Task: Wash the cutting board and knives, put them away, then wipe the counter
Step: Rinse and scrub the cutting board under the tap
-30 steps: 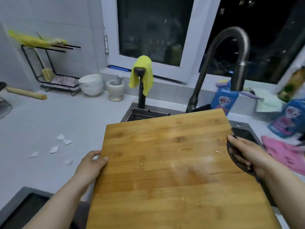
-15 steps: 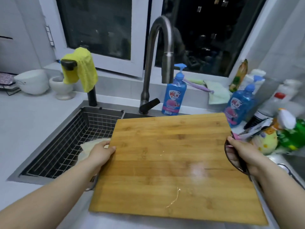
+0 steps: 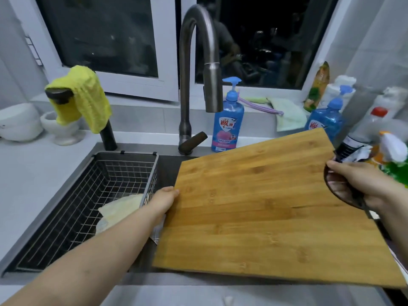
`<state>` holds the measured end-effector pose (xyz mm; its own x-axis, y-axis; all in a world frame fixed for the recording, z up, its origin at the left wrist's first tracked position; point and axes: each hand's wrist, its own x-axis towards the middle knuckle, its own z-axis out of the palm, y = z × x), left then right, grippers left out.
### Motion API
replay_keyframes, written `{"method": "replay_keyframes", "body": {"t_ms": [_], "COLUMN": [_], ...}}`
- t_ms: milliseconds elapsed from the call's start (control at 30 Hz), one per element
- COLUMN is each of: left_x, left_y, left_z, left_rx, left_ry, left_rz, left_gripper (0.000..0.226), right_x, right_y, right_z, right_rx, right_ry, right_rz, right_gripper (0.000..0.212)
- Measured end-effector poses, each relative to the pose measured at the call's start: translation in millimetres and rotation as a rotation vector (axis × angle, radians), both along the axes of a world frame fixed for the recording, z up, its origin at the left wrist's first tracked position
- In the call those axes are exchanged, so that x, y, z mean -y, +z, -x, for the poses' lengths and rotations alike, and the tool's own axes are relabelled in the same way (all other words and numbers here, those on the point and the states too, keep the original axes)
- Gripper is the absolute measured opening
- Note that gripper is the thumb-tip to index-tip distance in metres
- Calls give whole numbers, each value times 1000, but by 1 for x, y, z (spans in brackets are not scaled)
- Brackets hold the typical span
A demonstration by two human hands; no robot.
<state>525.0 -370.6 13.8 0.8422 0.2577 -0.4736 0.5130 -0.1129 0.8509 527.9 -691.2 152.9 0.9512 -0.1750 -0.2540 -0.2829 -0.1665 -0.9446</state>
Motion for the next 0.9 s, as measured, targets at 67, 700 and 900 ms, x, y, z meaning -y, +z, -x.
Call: {"method": "replay_keyframes", "body": {"t_ms": [67, 700, 900], "left_x": [-3, -71, -72], "left_y": [-4, -53, -55], "left_z": [-1, -5, -6], "left_rx": [125, 205, 218], "left_ry": [-18, -338, -321], "left_rz": [-185, -1018, -1012], "left_gripper": [39, 51, 50], "right_x": [-7, -127, -154], "right_y": [8, -82, -109], "right_z": [-11, -87, -94], "right_rx": [3, -164, -270], "right_ry": [26, 165, 267], "right_rz": [22, 220, 178], "right_gripper": [33, 25, 16]}}
